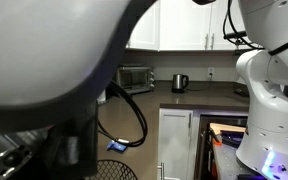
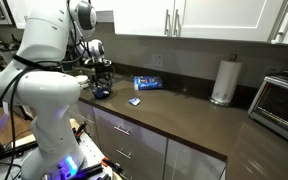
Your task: Remove one blue sachet from the basket and place it on the countertop
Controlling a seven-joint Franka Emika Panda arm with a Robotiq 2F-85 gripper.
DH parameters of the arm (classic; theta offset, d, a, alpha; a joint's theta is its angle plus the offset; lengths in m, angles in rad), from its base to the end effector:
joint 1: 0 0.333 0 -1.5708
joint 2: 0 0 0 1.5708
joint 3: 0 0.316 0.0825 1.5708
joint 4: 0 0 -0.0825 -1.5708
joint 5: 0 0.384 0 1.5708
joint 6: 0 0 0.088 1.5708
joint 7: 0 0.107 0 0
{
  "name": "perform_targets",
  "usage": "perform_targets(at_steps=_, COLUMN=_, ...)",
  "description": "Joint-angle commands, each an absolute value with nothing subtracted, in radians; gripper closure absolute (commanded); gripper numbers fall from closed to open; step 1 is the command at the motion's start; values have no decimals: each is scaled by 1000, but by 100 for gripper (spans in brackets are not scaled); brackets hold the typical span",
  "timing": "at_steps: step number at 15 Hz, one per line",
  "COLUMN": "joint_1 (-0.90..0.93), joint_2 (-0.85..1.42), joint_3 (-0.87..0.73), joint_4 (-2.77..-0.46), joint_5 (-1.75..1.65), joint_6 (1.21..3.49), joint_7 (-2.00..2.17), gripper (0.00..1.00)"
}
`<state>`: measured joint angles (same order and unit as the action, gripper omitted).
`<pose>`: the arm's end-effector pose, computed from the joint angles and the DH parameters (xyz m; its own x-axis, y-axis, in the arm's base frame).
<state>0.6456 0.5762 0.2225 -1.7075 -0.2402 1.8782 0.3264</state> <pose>0.4266 0.4595 0.2385 0.7687 0.5425 -0.3388 0.6192 -0.7639 0.1818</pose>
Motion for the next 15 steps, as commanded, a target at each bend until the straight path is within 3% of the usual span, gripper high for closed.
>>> perform_targets(at_steps=1, joint_1=654, joint_2=561, joint_3=230, joint_4=-1705, joint_5=-239, joint_6=1847, joint_7=313, gripper=0)
perform_targets(at_steps=4, joint_1=642, joint_2=568, joint_3=235, joint_4=-1704, joint_5=-218, joint_6=1851, joint_7=291, gripper=0)
perform_targets(at_steps=5, joint_1=637, joint_2=572, joint_3=234, joint_4=-1704, joint_5=-215, joint_6=1854, joint_7=286, gripper=8)
perform_targets(at_steps=6, joint_1=632, joint_2=574, joint_3=234, joint_4=-1703, joint_5=-210, joint_6=1854, joint_7=281, gripper=26)
perform_targets(at_steps=12, joint_1=610, joint_2=577, joint_3=238, joint_4=-1705, joint_5=-200, joint_6=1856, joint_7=273, gripper=67)
perform_targets(at_steps=14, joint_1=605, joint_2=580, joint_3=239, joint_4=-1705, joint_5=-198, joint_6=1857, joint_7=268, gripper=71)
perform_targets(at_steps=15, joint_1=602, joint_2=583, joint_3=240, joint_4=-1705, joint_5=-196, joint_6=1858, joint_7=261, gripper=68)
